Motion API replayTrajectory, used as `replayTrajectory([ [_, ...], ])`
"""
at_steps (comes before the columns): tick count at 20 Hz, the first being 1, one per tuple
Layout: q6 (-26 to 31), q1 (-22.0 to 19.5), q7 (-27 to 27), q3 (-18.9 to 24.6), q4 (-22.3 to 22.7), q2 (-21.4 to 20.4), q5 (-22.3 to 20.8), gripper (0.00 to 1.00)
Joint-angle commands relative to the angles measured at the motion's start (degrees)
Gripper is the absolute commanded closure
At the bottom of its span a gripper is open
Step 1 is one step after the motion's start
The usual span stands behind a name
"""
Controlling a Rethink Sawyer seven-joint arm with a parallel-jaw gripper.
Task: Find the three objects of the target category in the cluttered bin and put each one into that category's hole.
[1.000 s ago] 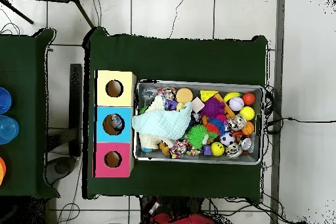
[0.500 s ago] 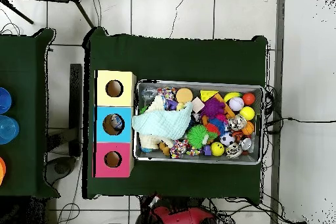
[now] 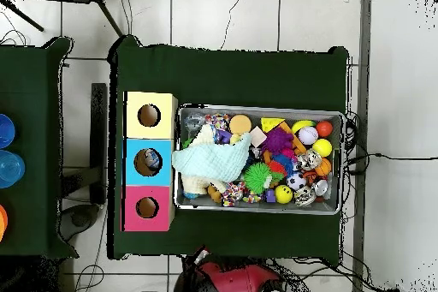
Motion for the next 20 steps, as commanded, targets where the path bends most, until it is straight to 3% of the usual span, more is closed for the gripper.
replayTrajectory([
  [1, 5.12, 1.72, 1.63, 6.13, -11.73, 2.58, 5.14, 0.00],
  [9, 4.97, 3.36, 1.92, 5.76, -14.99, 4.99, 7.17, 0.00],
  [20, 8.85, 2.21, 0.33, 7.30, -17.68, 5.04, 9.14, 0.00],
])
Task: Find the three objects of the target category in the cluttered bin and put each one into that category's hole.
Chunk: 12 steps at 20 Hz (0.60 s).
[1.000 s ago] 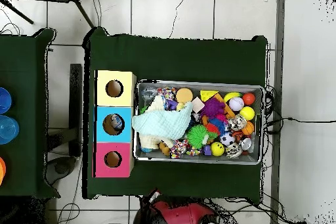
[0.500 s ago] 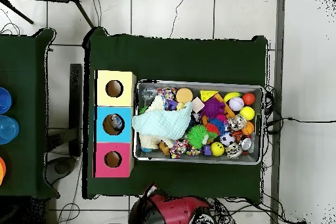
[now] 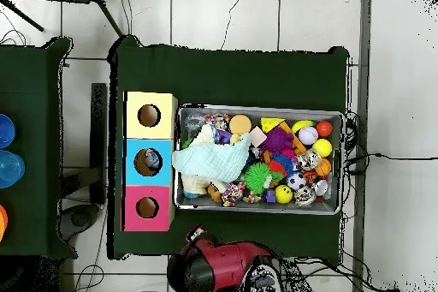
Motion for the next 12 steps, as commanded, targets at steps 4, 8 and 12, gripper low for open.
replayTrajectory([
  [4, 7.90, -0.88, 0.45, 6.62, -11.08, 1.24, 4.76, 0.00],
  [8, 9.39, -0.02, 0.80, 6.44, -11.78, 0.99, 5.81, 0.00],
  [12, 10.22, 1.46, 1.80, 5.96, -12.63, 1.23, 7.24, 0.00],
])
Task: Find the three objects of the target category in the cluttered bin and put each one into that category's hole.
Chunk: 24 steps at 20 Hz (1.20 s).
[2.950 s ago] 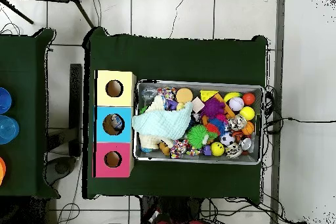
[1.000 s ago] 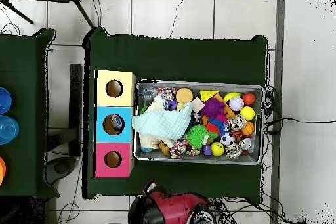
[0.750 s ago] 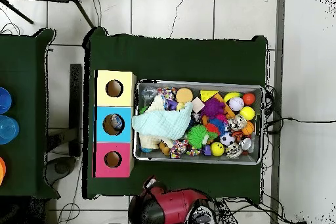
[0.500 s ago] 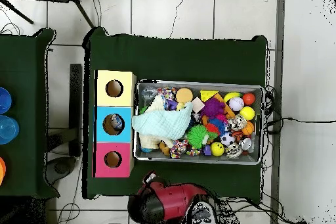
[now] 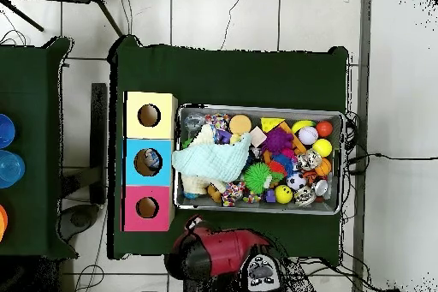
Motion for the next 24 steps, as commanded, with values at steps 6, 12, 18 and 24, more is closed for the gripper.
replayTrajectory([
  [6, 6.64, 2.90, 2.66, 3.86, -10.57, 1.98, 6.47, 0.00],
  [12, 6.96, 4.33, 3.32, 3.27, -11.74, 2.73, 8.28, 0.00],
  [18, 8.11, 5.22, 3.49, 2.86, -13.05, 3.25, 9.92, 0.00],
  [24, 8.64, 5.85, 3.47, 2.63, -14.26, 3.92, 11.24, 0.00],
])
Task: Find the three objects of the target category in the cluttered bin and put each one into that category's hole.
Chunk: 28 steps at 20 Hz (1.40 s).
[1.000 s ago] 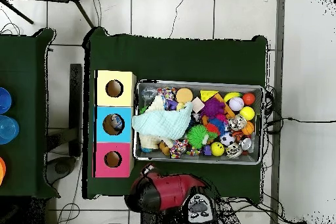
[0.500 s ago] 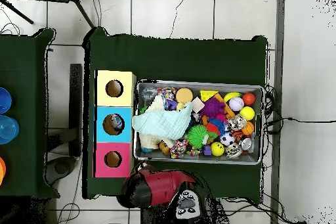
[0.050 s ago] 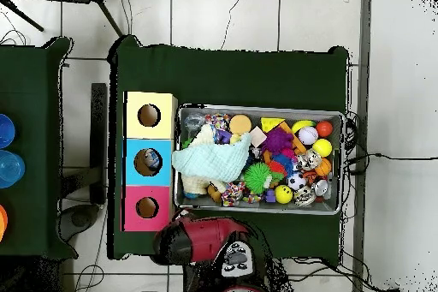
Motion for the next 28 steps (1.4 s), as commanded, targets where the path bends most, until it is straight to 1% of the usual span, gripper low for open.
replayTrajectory([
  [1, 3.85, 0.23, 3.49, 2.56, -10.56, 1.46, 4.75, 0.00],
  [9, 5.76, 0.88, 3.00, 2.51, -12.20, 1.61, 5.93, 0.00],
  [13, 7.08, -0.04, 2.10, 3.34, -11.90, 0.73, 6.00, 0.00],
  [16, 7.89, -0.91, 1.51, 4.02, -11.92, 0.37, 5.89, 0.00],
  [22, 11.79, -3.18, -0.75, 5.65, -12.69, -0.67, 5.48, 0.00],
  [28, 16.08, -6.43, -3.88, 8.11, -11.90, -3.26, 4.40, 0.00],
])
